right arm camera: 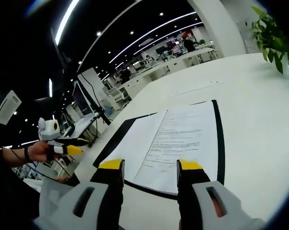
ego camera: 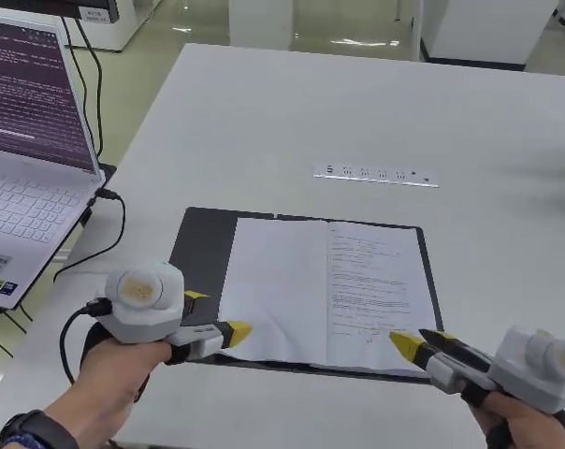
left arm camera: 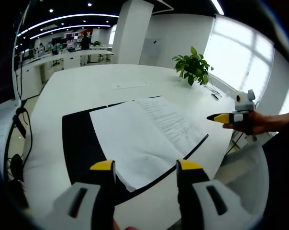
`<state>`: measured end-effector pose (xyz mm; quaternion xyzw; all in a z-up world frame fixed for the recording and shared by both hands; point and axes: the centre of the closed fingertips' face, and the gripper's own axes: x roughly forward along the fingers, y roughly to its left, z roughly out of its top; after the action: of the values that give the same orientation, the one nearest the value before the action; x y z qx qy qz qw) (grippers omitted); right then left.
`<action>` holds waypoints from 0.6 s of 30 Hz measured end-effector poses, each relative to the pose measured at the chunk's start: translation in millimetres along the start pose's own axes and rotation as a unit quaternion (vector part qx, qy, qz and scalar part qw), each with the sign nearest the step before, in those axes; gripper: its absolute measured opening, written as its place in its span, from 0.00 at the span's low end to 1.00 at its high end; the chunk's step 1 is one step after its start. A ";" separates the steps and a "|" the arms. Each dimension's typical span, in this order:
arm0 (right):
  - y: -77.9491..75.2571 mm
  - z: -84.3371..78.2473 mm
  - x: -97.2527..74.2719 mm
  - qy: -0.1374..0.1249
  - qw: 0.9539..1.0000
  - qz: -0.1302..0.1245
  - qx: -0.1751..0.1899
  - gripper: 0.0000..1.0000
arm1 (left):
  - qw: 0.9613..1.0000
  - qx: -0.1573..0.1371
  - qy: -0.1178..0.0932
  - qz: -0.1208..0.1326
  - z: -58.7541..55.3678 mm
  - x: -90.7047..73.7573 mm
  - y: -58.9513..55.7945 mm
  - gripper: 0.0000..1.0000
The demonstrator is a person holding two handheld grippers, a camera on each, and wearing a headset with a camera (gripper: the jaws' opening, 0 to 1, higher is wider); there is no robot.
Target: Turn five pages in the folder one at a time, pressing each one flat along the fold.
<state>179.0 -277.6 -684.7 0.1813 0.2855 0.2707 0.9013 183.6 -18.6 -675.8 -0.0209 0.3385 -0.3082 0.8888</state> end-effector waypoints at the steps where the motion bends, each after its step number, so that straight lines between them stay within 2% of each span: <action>1: -1.9 2.9 -4.3 -0.006 1.000 -0.005 0.001 0.43 | 1.000 0.002 -0.001 0.001 0.5 -3.8 0.6 0.51; 4: -4.3 9.0 -14.3 -0.018 1.000 -0.016 -0.004 0.44 | 1.000 0.003 -0.002 0.001 0.4 -10.8 3.9 0.53; 7: -6.3 10.5 -25.3 -0.006 0.999 -0.031 -0.040 0.46 | 1.000 -0.001 -0.014 0.001 4.0 -21.6 5.7 0.55; 12: -4.1 16.0 -41.9 -0.008 0.997 -0.039 -0.059 0.49 | 1.000 0.000 -0.021 0.008 5.0 -34.9 11.4 0.57; 15: -4.8 15.6 -50.5 -0.007 0.997 -0.045 -0.069 0.51 | 1.000 0.001 -0.024 0.015 4.7 -42.0 15.5 0.58; 18: -5.7 7.7 -58.3 0.006 0.995 -0.052 -0.085 0.53 | 0.999 0.005 -0.025 0.020 2.7 -48.5 19.0 0.59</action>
<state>145.6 -317.9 -657.2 0.0868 0.2759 0.2479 0.9246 167.2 23.6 -649.9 -0.0169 0.3148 -0.2911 0.9032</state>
